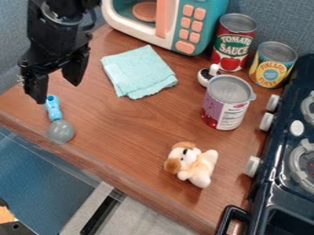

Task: Moved the scoop to the left side of the cloth

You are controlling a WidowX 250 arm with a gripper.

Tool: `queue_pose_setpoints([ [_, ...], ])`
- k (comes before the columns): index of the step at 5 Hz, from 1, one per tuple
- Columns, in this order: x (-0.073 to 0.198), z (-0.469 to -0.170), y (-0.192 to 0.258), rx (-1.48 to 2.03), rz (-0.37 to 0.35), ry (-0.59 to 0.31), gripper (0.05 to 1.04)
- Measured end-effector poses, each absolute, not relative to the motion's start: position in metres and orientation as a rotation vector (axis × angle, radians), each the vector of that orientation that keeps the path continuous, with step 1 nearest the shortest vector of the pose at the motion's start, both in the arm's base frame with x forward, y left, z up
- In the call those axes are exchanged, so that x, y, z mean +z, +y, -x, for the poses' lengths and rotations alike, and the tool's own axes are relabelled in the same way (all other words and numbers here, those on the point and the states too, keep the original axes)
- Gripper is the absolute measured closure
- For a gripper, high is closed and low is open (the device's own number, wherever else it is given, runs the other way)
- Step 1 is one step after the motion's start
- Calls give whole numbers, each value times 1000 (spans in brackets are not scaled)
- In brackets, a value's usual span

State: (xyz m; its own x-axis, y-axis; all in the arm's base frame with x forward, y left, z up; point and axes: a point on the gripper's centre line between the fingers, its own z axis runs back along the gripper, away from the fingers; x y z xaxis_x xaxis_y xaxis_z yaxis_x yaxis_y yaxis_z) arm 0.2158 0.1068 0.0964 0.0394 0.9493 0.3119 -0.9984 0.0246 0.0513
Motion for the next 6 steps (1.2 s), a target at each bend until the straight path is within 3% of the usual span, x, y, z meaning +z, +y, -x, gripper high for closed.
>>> queue_pose_setpoints([
  [1, 63, -215, 131, 1531, -325, -139, 82],
  [2, 49, -229, 125, 1492, -306, -163, 82],
  [3, 39, -233, 129, 1491, -317, -150, 83],
  [4, 37, -240, 126, 1466, -265, -163, 82],
  [5, 33, -239, 125, 1449, -266, -139, 121],
  [6, 29, -241, 124, 1452, -257, -118, 403],
])
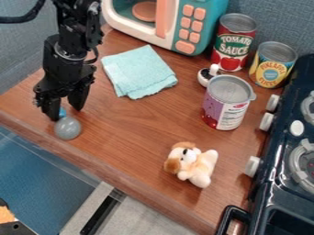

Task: Moved the scoop to the left side of the cloth

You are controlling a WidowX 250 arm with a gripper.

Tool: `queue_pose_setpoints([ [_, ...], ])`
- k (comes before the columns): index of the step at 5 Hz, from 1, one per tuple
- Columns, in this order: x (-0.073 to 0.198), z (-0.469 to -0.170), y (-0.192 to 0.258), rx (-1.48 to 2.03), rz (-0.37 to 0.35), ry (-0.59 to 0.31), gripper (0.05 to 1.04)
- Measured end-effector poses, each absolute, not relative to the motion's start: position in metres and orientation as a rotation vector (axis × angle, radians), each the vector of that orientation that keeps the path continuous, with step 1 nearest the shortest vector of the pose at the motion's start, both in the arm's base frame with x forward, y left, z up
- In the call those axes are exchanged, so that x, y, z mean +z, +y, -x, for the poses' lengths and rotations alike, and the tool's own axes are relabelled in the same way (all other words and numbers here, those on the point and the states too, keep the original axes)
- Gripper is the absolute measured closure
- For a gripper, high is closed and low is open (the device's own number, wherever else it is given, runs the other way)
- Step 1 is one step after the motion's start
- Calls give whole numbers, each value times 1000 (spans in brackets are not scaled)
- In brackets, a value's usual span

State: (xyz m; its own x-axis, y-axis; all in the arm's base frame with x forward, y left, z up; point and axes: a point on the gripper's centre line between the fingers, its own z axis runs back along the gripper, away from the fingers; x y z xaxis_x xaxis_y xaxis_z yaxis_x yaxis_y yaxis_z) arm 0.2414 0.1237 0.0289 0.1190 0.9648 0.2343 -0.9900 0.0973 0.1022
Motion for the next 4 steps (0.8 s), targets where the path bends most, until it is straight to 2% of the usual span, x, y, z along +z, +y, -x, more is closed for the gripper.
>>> queue_pose_setpoints([
  [1, 27, -242, 121, 1451, -226, -109, 710],
  [2, 25, -242, 117, 1454, -190, -108, 791],
  [3, 24, -243, 111, 1444, -200, -112, 791],
  [4, 27, -237, 103, 1495, -209, -73, 791],
])
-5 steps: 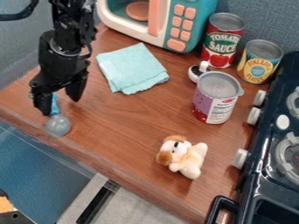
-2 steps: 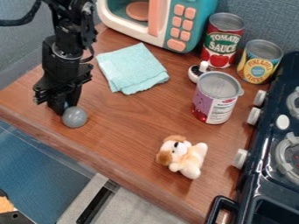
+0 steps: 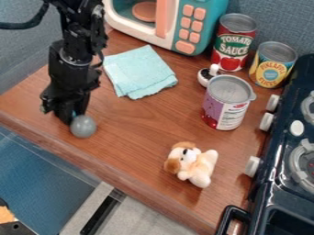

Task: Moved the scoop to the left side of the cloth

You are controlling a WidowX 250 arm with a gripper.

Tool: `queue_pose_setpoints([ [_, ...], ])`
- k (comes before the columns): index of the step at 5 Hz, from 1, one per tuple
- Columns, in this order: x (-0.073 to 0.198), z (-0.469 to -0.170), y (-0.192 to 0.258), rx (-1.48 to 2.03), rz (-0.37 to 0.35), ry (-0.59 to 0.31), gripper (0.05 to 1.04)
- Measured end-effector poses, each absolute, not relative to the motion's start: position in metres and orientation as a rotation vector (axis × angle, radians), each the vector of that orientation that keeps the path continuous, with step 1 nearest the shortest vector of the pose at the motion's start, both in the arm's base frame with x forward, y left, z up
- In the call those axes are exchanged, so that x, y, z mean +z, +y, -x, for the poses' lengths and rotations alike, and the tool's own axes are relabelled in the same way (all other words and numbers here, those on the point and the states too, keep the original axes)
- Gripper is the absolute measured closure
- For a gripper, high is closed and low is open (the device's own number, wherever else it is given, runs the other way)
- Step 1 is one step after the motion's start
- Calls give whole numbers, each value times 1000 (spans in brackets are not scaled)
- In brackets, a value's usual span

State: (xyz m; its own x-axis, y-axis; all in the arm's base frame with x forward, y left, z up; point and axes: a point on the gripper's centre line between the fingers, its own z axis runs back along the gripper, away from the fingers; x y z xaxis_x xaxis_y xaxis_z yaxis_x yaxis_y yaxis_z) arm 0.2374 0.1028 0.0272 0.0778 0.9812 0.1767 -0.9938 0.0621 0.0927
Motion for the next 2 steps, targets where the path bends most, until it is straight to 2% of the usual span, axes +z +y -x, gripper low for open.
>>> queue_pose_setpoints([
  [1, 67, -236, 98, 1627, -199, -170, 791],
  [2, 106, -247, 106, 1878, -108, -266, 791],
])
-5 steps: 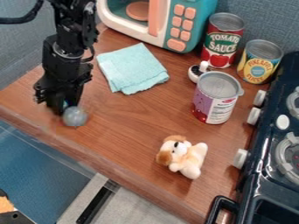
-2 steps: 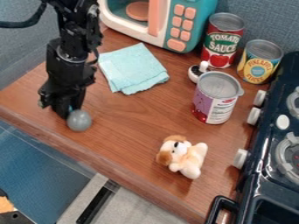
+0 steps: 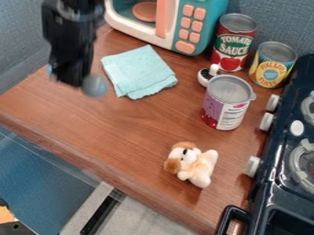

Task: Moved the scoop to the left side of the cloth

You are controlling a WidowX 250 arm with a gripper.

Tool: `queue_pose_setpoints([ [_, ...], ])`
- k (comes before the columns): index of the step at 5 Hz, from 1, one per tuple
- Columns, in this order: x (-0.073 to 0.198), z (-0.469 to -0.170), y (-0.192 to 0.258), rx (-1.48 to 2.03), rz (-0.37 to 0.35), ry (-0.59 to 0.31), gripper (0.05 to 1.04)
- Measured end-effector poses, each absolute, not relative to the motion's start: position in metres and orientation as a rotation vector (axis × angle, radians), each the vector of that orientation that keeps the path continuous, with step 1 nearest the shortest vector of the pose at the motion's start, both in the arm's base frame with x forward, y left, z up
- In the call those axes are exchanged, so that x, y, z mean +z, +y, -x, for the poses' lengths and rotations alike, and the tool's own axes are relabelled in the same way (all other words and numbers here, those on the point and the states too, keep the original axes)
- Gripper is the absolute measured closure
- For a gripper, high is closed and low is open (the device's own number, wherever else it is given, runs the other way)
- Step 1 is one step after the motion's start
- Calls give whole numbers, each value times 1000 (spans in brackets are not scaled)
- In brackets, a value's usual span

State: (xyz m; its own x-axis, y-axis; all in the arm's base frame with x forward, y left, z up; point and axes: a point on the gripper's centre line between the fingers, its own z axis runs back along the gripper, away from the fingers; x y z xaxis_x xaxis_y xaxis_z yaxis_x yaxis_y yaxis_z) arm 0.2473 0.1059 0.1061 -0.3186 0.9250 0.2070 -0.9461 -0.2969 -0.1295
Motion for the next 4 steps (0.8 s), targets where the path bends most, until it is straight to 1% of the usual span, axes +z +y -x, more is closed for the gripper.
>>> queue_pose_setpoints([
  [1, 131, -268, 117, 2124, -41, -371, 791],
  [2, 133, -284, 131, 2398, -12, -340, 791],
  [3, 127, -298, 150, 2668, 61, -293, 791],
  [4, 114, -310, 161, 2911, 46, -295, 791],
])
